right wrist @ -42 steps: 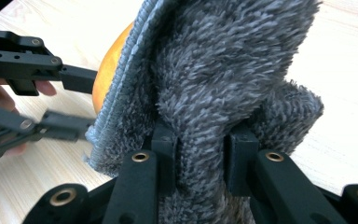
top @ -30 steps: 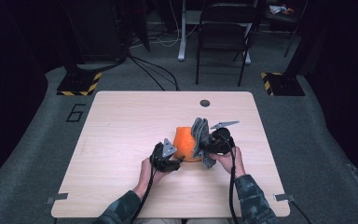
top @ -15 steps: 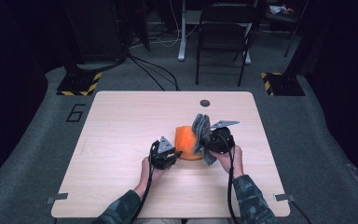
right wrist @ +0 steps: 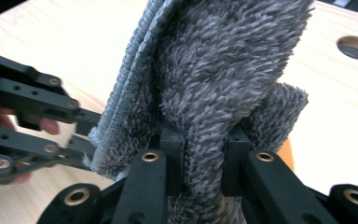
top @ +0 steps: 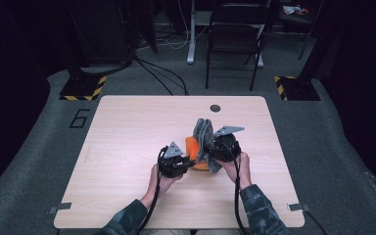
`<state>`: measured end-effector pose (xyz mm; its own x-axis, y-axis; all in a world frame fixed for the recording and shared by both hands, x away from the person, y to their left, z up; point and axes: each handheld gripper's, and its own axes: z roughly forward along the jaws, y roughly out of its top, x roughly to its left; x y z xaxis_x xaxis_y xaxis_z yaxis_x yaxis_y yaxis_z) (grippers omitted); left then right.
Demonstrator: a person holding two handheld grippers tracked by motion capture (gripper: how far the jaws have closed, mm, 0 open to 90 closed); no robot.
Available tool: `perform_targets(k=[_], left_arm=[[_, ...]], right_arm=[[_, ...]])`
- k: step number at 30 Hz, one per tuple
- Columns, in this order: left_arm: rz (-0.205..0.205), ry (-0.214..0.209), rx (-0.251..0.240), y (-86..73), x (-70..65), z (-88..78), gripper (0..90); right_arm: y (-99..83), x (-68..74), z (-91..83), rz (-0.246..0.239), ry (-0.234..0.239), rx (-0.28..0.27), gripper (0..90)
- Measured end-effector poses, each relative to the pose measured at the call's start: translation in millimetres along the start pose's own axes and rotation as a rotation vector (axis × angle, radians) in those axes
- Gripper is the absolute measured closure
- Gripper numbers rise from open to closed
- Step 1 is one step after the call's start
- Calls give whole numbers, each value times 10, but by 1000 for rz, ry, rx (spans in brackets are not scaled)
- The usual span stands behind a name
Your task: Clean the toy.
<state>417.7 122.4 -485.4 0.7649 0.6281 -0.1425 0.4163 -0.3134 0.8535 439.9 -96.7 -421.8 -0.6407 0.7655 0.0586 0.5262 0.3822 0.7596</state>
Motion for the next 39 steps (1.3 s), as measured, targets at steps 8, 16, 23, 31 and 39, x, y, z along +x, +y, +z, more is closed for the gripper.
perform_targets(k=[8, 16, 23, 31, 39], left_arm=[[-5, 0, 1, -20, 36, 12, 747], [-11, 0, 2, -27, 39, 17, 744], [-21, 0, -10, -28, 50, 10, 746], [-9, 1, -4, -20, 21, 8, 742], [35, 53, 19, 17, 7, -7, 505]], right_arm=[[-104, -233, 0, 60, -68, 44, 760], [-250, -470, 25, 139, -91, 80, 763], [-148, -466, -195, 144, -78, 7, 771], [48, 78, -64, -39, -56, 34, 771], [-68, -33, 78, 7, -26, 56, 772]])
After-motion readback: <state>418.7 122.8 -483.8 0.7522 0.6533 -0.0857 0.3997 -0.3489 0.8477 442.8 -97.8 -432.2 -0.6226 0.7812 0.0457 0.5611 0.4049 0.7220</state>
